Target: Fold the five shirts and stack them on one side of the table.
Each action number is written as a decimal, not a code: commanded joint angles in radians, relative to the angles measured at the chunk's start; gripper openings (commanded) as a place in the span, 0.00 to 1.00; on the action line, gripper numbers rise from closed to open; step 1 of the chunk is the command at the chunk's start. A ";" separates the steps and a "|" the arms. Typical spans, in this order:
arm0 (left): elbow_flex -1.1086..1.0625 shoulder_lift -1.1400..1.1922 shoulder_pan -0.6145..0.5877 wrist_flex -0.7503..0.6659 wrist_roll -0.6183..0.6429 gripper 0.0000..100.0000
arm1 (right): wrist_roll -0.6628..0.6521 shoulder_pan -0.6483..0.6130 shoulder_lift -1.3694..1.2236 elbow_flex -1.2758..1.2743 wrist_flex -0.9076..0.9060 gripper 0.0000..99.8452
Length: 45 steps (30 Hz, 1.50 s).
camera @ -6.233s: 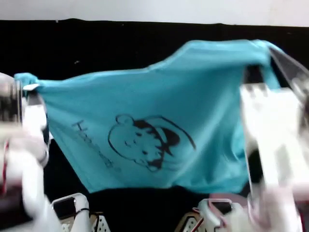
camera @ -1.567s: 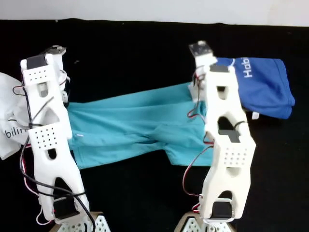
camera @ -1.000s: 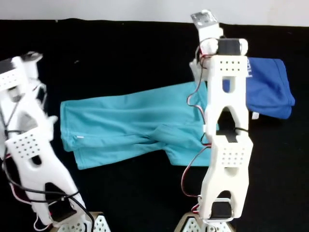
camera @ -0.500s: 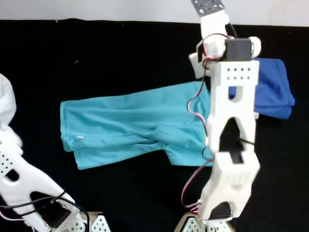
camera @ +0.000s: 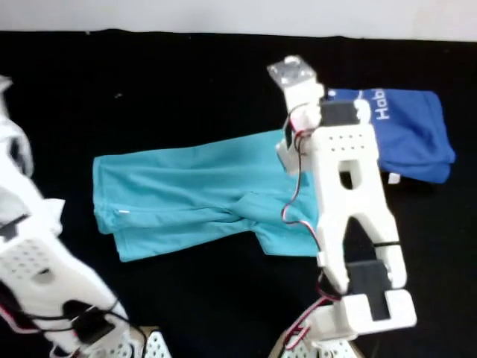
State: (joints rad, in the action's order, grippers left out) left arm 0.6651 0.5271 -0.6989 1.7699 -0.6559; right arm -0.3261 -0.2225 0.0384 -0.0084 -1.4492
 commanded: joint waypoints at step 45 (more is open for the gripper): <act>-1.400 -0.722 0.470 -0.707 0.212 0.01 | 0.003 -0.108 -0.163 -0.331 0.286 0.02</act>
State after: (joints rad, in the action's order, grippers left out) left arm -0.7434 -0.2892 -0.2309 1.0856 -0.4473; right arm -0.3261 -0.3284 -0.0936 -0.3644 -1.1515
